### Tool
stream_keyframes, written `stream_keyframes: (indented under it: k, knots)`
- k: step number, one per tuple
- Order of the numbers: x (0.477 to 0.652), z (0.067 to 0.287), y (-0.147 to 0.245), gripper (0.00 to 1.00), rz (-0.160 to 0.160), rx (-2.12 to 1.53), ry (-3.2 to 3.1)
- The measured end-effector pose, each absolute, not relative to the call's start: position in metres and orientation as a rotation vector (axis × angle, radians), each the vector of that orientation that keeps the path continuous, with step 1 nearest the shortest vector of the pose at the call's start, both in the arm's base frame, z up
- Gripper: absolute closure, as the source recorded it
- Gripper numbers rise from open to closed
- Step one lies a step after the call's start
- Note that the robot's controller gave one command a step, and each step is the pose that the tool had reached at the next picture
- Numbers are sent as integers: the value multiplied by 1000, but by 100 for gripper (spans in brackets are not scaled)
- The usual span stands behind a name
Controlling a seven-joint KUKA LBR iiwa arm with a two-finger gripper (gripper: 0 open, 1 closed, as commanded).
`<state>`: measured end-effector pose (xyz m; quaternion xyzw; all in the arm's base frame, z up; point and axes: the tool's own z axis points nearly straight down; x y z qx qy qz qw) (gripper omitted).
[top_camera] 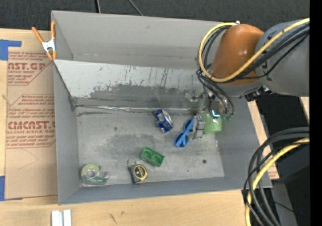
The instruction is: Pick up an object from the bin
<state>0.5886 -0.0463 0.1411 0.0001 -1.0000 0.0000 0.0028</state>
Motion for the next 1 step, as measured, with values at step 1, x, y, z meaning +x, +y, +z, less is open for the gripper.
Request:
stream_keyframes:
  k: [1]
  knots:
    - [560, 119, -3, 0, -2, 203, -3133]
